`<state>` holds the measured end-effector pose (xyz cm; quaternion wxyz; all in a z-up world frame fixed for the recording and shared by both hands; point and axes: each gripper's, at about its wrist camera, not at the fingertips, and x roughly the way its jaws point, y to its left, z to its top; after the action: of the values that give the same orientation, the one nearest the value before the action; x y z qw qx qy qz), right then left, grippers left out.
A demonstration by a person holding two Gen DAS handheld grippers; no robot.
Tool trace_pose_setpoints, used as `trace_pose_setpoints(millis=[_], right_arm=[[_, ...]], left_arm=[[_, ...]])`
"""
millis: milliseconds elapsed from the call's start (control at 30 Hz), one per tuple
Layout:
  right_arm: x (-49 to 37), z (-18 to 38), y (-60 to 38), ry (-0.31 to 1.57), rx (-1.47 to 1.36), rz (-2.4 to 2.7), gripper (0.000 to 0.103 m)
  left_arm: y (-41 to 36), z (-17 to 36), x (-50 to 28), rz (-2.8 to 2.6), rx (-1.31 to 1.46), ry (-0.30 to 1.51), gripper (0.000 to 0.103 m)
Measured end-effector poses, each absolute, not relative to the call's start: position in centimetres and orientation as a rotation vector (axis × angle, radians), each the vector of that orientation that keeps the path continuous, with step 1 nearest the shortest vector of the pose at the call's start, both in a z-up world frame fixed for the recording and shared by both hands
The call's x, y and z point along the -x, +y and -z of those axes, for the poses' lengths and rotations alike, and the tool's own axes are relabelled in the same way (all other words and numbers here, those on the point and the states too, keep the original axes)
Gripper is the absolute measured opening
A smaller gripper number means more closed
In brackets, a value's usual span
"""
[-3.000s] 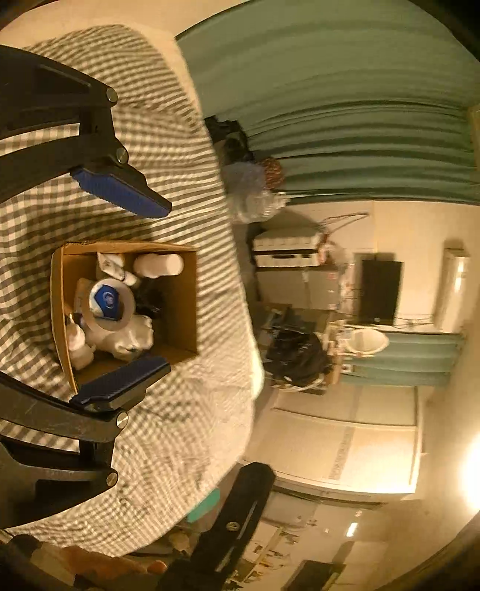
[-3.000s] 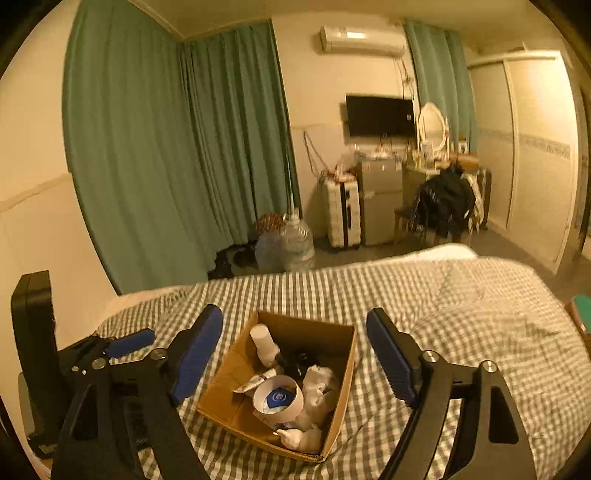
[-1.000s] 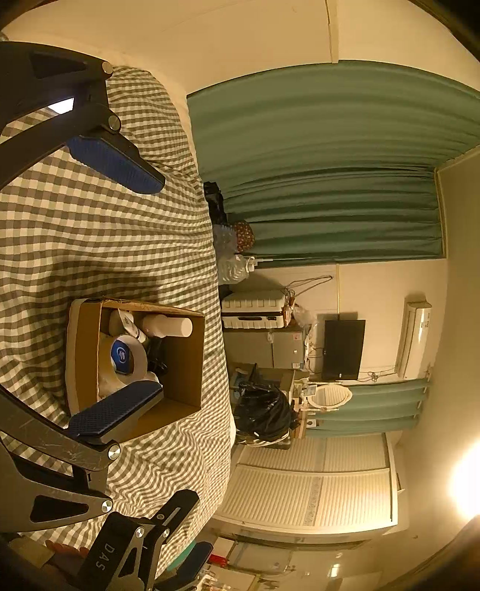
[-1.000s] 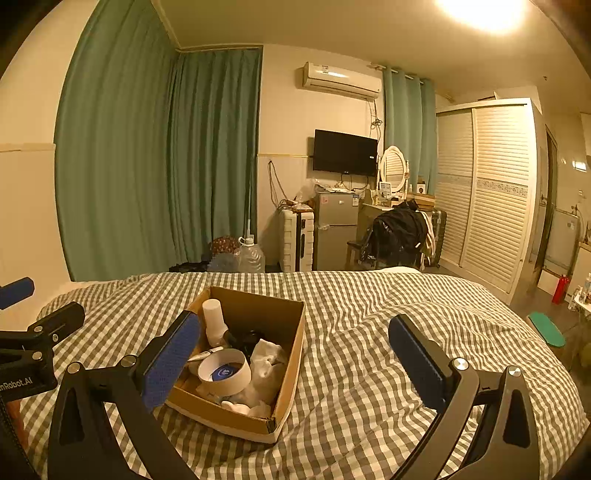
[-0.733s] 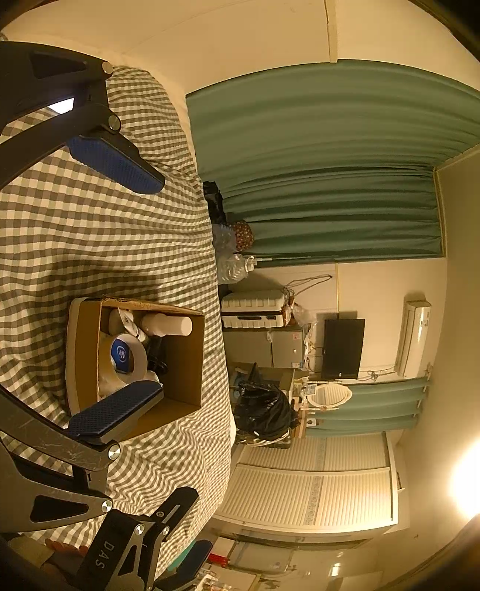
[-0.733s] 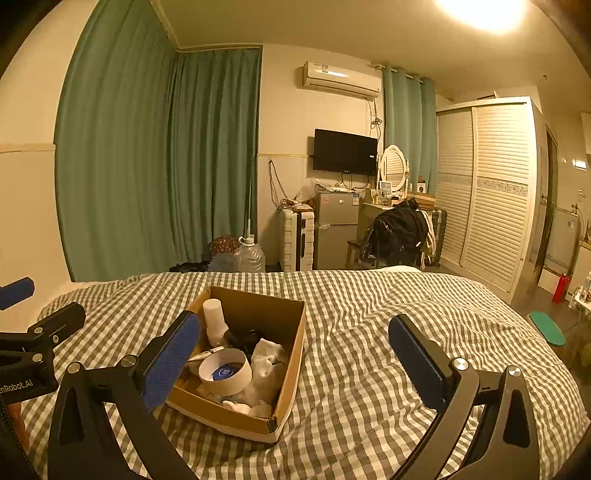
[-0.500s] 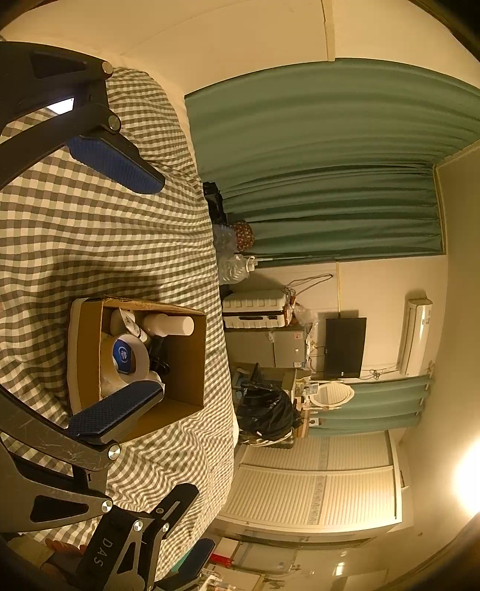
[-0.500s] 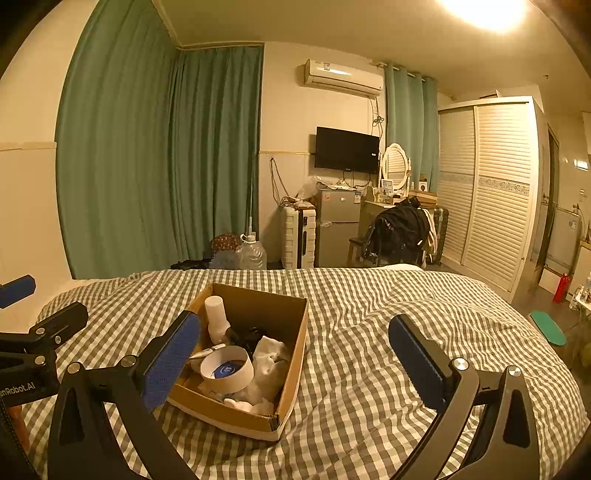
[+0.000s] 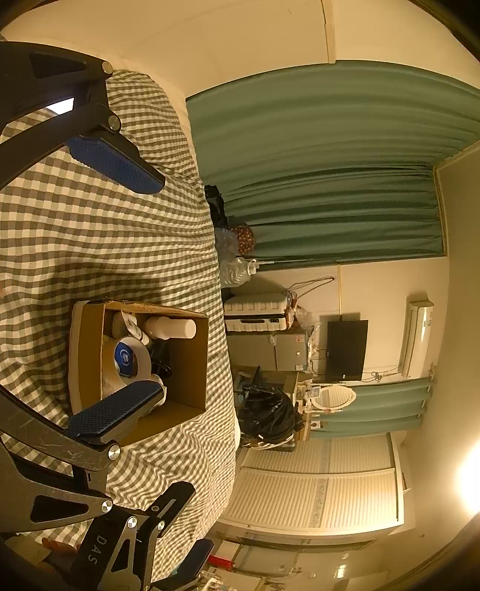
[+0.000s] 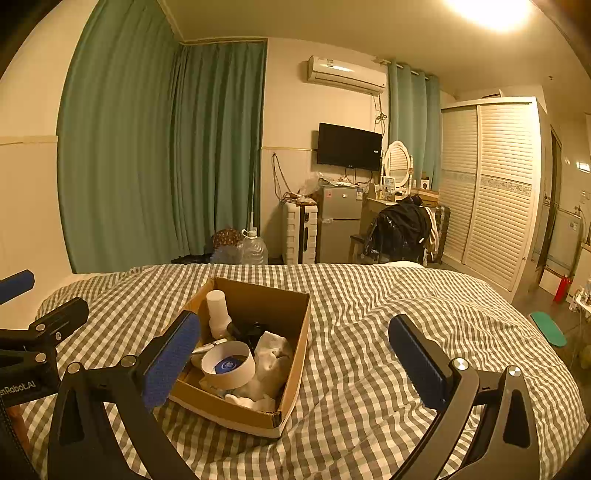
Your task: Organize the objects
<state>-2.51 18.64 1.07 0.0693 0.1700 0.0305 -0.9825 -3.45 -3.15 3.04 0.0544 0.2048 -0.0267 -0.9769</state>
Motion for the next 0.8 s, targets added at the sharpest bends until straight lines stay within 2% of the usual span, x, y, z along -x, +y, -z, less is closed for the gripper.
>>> trace_pose_setpoints(millis=[800], right_arm=[[2.53,-0.54,18.19,0.101,-0.522,2.952,0.102]], left_arm=[[-3.03,-2.9,3.46,2.974,-0.632,-0.09,0.103]])
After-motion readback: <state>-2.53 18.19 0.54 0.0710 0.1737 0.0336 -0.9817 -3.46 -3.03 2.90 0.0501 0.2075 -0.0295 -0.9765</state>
